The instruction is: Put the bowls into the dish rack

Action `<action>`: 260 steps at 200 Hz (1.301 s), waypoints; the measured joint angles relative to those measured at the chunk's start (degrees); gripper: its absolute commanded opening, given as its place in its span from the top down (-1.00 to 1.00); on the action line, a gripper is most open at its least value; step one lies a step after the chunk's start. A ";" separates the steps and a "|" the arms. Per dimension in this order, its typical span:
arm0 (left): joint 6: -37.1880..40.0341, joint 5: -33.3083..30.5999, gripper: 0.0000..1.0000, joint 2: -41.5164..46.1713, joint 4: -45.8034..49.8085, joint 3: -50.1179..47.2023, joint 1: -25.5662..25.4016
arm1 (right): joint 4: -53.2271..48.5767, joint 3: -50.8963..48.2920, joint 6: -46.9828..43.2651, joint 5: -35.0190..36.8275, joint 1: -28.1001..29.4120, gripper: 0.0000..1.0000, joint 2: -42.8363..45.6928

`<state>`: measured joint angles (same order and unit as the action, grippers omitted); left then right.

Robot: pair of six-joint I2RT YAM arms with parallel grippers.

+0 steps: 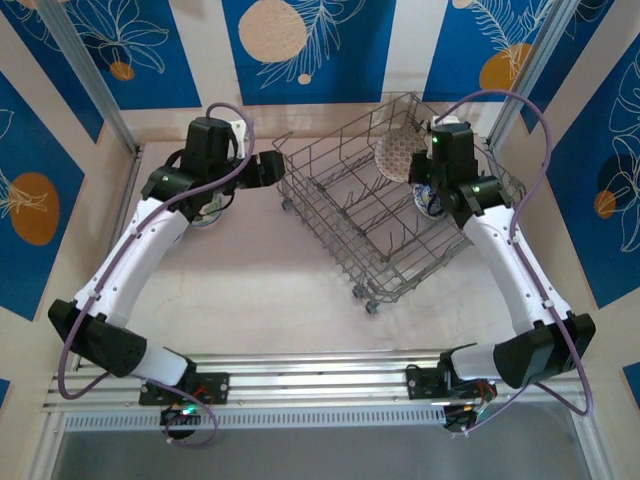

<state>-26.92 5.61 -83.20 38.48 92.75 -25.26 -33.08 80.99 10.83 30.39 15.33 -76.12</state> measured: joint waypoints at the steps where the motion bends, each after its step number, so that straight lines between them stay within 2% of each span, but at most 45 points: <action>1: 0.04 0.02 -0.54 0.02 0.00 -0.17 0.04 | 0.04 -0.20 -0.09 0.13 -0.02 1.00 0.04; 64: -0.15 1.22 -0.54 0.57 -0.28 -5.88 2.71 | 5.03 -11.19 -11.93 8.90 -0.66 1.00 0.66; 133: -0.15 4.22 -0.54 2.47 -0.31 -9.68 7.87 | 14.34 -20.87 -21.33 19.78 2.62 1.00 1.70; 206: -0.15 6.19 -0.53 2.91 -0.33 -10.56 8.35 | 19.69 -23.04 -23.23 28.89 2.80 1.00 1.22; 260: -0.15 6.45 -0.53 2.91 -0.37 -10.97 8.63 | 21.94 -22.99 -23.43 33.73 5.40 1.00 -4.11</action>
<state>-27.07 12.05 -80.29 38.11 81.78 -16.62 -11.14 58.00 -12.60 64.12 20.73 -80.23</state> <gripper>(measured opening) 0.765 0.054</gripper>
